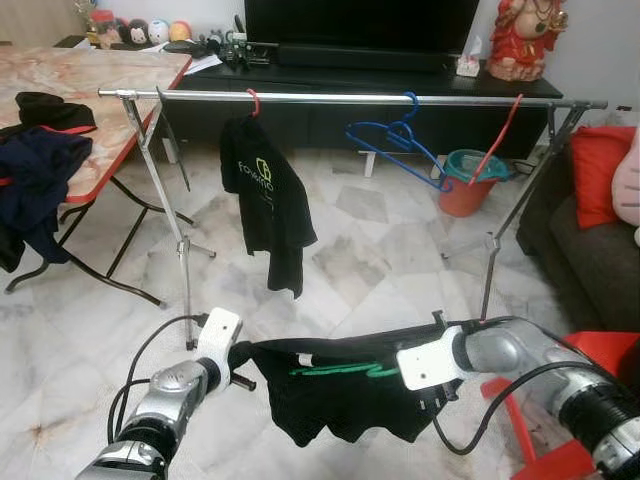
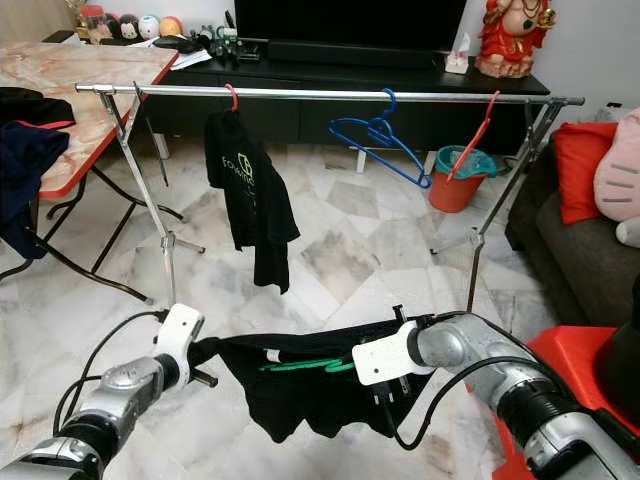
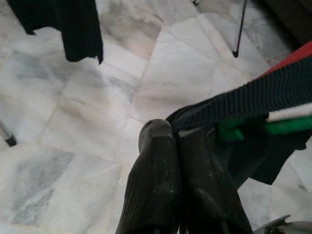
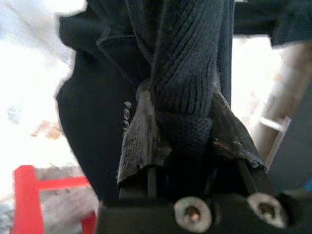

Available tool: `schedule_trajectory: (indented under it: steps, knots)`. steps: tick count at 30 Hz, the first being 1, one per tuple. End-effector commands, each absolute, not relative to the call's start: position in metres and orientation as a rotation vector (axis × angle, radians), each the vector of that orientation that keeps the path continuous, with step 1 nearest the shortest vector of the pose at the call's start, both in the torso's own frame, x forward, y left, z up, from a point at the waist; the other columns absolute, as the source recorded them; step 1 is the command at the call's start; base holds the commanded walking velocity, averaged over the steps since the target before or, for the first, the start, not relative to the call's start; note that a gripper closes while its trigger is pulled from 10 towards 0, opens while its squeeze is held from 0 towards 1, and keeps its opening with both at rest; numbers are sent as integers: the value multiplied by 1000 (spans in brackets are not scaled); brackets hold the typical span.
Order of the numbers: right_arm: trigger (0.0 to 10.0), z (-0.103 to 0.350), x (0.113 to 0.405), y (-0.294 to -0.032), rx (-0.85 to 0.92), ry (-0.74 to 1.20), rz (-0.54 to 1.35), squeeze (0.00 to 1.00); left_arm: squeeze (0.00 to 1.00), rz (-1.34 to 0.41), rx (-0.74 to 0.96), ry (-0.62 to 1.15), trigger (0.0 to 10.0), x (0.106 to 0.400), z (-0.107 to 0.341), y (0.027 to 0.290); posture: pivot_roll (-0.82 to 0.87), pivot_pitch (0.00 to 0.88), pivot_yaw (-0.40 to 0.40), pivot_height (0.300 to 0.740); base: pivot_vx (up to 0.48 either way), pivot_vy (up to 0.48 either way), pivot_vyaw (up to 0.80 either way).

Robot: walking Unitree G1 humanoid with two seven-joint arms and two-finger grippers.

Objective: Hang hanger

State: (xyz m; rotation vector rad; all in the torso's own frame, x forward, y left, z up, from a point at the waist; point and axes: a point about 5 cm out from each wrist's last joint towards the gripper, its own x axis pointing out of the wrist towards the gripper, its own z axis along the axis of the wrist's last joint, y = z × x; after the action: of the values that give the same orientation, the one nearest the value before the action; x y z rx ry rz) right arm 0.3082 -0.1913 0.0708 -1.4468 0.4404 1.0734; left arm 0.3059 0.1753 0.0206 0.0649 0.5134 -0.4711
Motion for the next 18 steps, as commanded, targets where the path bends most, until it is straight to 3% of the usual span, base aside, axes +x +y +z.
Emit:
schedule_trajectory:
  steps: [1, 7, 14, 18]
  knots:
    - [0, 72, 311, -242, -1525, 663, 887, 0, 0, -360, 103, 544, 0, 304, 25, 213, -108, 0, -41, 740, 0, 0, 0]
    - [0, 73, 317, -238, -1530, 648, 789, 0, 0, -475, 73, 512, 0, 309, 35, 201, -107, 0, -46, 740, 0, 0, 0]
    - [0, 60, 312, -207, -1401, 629, 825, 0, 0, -594, 36, 430, 0, 316, 58, 186, -100, 0, -49, 740, 0, 0, 0]
    - [0, 61, 312, -182, -1239, 587, 799, 0, 0, -627, 10, 381, 0, 321, 73, 177, -103, 0, -44, 740, 0, 0, 0]
